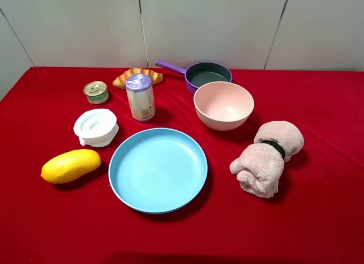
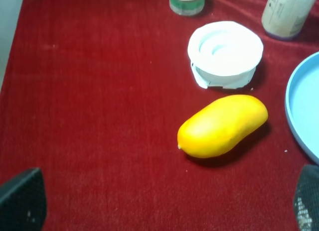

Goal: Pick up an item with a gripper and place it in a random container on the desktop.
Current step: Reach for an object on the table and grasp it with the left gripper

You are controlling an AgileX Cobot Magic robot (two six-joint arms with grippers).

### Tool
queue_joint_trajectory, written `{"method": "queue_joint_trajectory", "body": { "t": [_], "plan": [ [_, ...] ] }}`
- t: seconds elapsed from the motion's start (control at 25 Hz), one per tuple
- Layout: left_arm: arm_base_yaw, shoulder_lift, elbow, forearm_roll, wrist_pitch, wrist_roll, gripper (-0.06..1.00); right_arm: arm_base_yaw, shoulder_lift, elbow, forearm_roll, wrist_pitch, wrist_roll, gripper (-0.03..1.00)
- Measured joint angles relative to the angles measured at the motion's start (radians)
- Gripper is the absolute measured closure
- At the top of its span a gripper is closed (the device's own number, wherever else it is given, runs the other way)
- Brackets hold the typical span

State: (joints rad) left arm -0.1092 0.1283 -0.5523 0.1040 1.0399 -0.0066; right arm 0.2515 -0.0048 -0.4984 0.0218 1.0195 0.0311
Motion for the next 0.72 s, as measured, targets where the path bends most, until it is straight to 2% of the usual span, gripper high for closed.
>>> {"method": "queue_joint_trajectory", "body": {
  "t": [0.2,0.72],
  "plan": [
    [0.0,0.152,-0.06,-0.001,-0.047,0.038,-0.04,0.0,0.0,0.0,0.0,0.0,0.0,0.28],
    [0.001,0.582,-0.274,-0.016,-0.087,0.103,-0.04,0.0,0.0,0.0,0.0,0.0,0.0,0.28]
  ]
}}
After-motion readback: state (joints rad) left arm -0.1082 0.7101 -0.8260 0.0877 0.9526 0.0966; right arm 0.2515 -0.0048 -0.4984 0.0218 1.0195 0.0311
